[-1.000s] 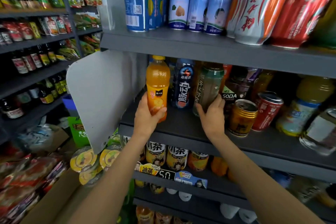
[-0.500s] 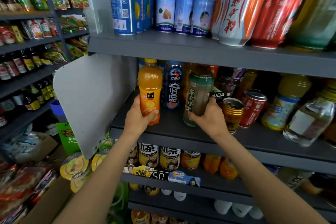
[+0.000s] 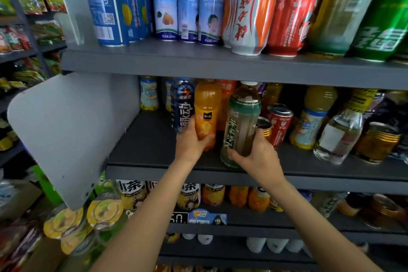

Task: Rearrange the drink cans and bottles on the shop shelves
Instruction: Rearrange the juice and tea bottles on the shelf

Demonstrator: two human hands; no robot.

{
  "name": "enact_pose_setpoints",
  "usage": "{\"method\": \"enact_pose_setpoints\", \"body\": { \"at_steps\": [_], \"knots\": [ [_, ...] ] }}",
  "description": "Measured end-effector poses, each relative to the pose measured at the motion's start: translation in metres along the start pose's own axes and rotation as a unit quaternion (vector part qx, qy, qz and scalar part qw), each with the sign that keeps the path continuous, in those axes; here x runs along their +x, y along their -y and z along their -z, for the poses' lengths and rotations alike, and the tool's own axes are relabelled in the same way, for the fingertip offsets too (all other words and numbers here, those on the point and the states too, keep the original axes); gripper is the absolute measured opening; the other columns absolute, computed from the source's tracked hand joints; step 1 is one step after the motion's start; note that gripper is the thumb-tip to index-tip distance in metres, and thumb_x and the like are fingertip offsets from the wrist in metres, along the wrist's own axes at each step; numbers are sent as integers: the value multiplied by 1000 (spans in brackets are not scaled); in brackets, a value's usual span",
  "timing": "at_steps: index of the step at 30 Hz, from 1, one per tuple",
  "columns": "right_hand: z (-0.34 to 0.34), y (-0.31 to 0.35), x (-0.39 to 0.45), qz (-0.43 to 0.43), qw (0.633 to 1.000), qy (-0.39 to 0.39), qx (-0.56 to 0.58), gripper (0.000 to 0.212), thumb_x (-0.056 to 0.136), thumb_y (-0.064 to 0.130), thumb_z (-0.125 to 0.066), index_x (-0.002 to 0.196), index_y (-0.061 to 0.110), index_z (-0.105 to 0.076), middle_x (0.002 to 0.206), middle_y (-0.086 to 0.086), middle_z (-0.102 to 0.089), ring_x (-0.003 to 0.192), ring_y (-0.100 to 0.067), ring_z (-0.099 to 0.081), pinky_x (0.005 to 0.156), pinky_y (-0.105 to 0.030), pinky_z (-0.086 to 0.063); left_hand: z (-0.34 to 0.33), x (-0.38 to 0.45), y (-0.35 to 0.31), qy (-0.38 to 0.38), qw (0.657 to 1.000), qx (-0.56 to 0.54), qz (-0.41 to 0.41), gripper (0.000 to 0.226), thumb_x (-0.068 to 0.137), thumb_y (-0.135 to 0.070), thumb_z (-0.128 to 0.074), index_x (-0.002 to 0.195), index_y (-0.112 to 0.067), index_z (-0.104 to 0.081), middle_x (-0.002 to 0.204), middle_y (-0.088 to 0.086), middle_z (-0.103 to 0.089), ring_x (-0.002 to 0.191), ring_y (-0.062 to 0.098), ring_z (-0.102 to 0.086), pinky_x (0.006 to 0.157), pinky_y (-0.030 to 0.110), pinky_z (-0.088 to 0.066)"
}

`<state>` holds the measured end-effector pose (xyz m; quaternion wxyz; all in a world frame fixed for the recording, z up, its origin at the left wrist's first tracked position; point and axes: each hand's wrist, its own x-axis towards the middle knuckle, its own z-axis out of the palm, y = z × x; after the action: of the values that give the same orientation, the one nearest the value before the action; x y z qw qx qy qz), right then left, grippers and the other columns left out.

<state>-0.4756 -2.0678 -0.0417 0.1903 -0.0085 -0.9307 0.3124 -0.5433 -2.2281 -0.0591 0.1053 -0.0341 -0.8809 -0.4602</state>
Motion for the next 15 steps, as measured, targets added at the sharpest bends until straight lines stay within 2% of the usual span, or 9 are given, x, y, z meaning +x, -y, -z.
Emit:
{"method": "enact_pose_setpoints", "body": {
  "at_steps": [4, 7, 10, 12, 15],
  "knots": [
    [9, -5, -3, 2, 1000, 6, 16, 65, 71, 43, -76, 115, 12, -40, 109, -5, -61, 100, -26, -59, 80, -44, -52, -11, 6, -10, -28, 999, 20, 10, 71, 85, -33, -65, 144, -20, -28, 136, 14, -41, 123, 31, -43, 100, 40, -35],
    [22, -17, -10, 7, 998, 13, 65, 63, 69, 34, -80, 113, 12, -42, 106, -2, -61, 99, -19, -59, 81, -34, -52, -17, -4, -6, -59, 998, 10, 12, 69, 84, -24, -67, 142, -15, -30, 137, 14, -36, 123, 30, -43, 101, 40, -36],
    [40, -36, -24, 15, 993, 13, 120, 69, 67, 23, -83, 121, 14, -42, 109, 4, -60, 103, -8, -56, 83, -17, -45, -25, -27, 1, -152, 988, -15, -29, 52, 85, -12, -64, 131, -7, -42, 128, 16, -42, 118, 31, -47, 98, 43, -41],
    [52, -52, -33, 13, 991, 9, 131, 69, 66, 22, -83, 123, 12, -45, 108, 7, -60, 104, -6, -56, 84, -16, -44, -31, -43, -3, -206, 976, -21, -66, 38, 84, -3, -59, 121, -3, -48, 119, 16, -46, 111, 30, -50, 93, 42, -44],
    [76, -85, -45, 3, 992, 3, 128, 64, 66, 21, -84, 119, 9, -51, 105, 7, -61, 103, -10, -59, 80, -14, -44, -47, -63, -27, -233, 966, -28, -104, 32, 82, 4, -54, 113, -3, -50, 113, 13, -47, 106, 26, -51, 90, 41, -45]
  ]
}}
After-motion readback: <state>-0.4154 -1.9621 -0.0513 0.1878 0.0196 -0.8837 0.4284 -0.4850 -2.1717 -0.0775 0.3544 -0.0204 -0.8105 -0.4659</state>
